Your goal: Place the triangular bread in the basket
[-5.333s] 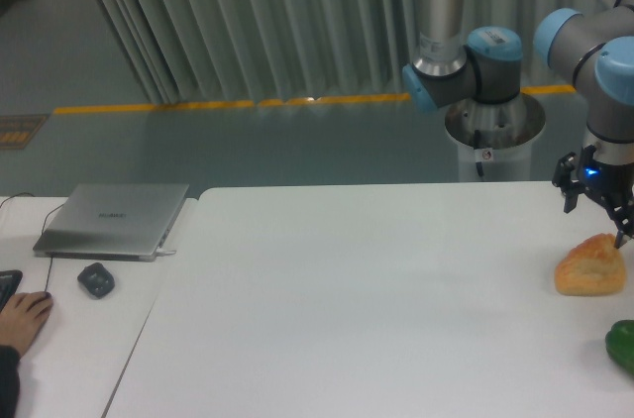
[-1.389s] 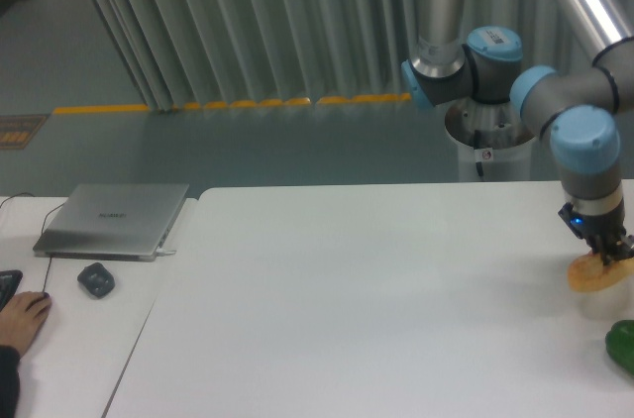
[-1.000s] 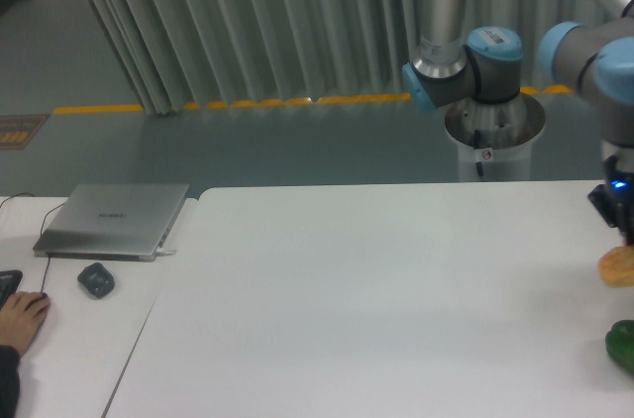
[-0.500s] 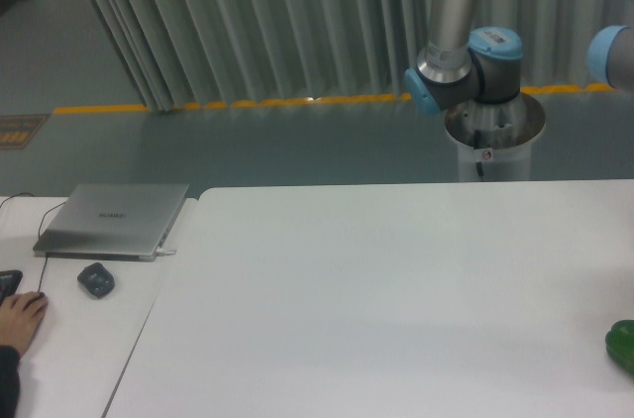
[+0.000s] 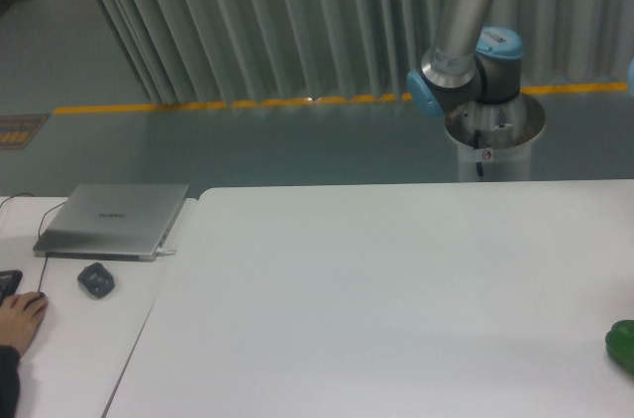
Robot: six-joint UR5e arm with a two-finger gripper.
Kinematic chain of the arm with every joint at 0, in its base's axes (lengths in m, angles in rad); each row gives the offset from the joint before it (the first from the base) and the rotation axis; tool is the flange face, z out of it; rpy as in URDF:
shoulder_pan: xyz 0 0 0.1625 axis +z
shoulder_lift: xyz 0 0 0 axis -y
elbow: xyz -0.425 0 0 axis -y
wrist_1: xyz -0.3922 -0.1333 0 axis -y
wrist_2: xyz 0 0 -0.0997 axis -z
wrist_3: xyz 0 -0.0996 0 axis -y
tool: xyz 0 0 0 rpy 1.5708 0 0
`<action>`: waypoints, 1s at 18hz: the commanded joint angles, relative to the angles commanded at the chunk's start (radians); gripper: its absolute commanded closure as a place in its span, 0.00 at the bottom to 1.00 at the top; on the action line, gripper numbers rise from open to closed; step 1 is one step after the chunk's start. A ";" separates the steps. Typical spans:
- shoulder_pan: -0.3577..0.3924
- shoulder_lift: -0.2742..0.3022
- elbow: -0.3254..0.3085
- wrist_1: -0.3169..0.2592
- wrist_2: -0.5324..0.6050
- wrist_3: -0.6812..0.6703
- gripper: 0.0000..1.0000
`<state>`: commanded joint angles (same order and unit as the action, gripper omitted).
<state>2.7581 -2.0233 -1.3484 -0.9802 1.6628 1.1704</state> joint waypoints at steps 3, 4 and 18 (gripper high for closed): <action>-0.002 -0.023 0.014 0.008 0.002 -0.006 0.86; -0.002 -0.025 0.015 0.008 0.002 -0.005 0.85; -0.009 -0.014 -0.011 0.011 0.000 -0.002 0.00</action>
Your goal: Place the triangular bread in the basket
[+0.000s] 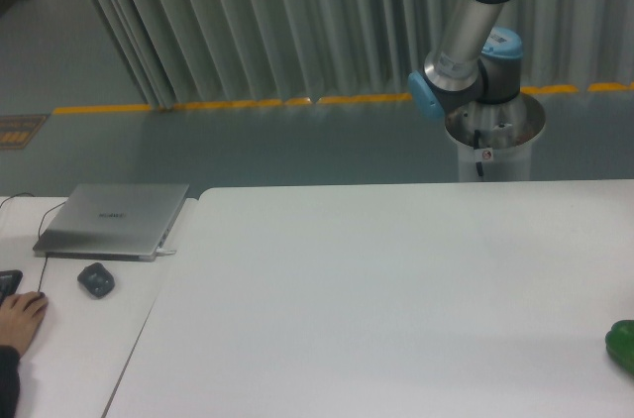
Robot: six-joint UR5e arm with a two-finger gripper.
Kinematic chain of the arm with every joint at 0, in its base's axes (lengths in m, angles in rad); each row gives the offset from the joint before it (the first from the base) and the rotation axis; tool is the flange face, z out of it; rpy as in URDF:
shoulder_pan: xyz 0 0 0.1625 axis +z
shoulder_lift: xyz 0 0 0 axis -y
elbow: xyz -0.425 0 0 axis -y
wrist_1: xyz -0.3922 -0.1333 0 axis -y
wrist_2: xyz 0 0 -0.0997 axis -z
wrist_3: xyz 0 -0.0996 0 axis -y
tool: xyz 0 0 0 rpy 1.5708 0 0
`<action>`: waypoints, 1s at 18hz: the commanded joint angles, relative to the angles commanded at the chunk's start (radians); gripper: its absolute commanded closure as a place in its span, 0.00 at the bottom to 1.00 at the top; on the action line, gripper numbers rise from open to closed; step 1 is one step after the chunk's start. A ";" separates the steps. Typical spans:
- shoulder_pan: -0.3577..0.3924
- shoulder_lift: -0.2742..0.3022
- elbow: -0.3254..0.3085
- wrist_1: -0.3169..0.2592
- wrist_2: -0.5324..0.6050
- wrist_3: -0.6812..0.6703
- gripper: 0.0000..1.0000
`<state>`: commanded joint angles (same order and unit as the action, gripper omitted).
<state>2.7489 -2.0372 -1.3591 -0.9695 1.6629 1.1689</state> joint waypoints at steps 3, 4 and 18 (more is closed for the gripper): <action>-0.024 0.026 -0.011 -0.009 -0.006 -0.006 0.00; -0.038 0.031 -0.020 -0.011 -0.006 -0.006 0.00; -0.187 0.181 -0.198 -0.285 -0.133 -0.002 0.00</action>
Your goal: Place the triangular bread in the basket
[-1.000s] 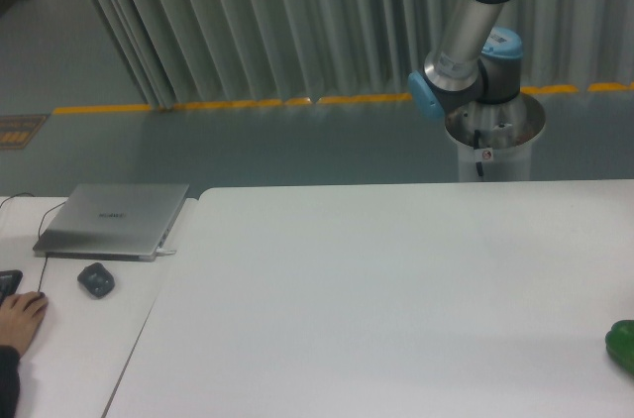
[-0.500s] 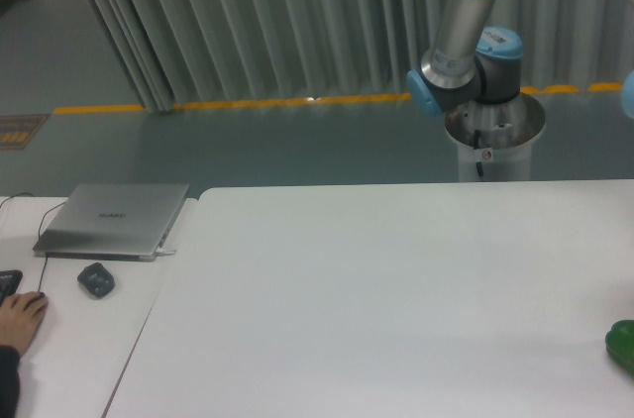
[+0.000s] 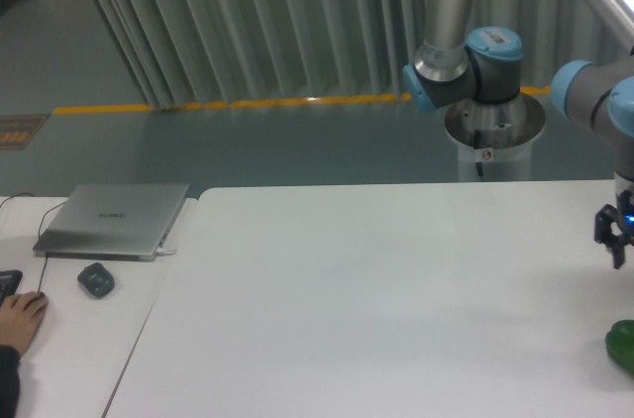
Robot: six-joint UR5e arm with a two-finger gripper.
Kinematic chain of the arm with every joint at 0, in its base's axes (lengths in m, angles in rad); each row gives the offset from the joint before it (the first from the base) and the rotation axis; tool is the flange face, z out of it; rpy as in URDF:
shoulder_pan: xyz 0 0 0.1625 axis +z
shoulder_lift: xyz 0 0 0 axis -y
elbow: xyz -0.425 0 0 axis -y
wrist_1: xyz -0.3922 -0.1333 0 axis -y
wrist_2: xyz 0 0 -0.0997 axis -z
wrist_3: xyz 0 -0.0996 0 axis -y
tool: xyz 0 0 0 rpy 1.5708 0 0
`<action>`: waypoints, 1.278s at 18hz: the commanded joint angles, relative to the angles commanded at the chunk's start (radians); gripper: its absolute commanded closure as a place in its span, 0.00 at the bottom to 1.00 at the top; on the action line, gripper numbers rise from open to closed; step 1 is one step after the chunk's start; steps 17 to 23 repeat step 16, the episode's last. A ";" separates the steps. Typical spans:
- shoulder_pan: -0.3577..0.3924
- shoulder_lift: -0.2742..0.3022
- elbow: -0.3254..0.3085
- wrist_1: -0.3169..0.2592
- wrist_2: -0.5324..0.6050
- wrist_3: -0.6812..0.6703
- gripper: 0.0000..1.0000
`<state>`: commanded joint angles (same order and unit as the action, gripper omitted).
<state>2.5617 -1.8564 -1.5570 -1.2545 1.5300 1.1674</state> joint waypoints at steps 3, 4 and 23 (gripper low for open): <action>0.000 0.037 -0.002 -0.103 -0.085 0.000 0.00; -0.008 0.046 -0.005 -0.135 -0.085 0.000 0.00; -0.023 0.089 0.003 -0.260 -0.033 0.012 0.00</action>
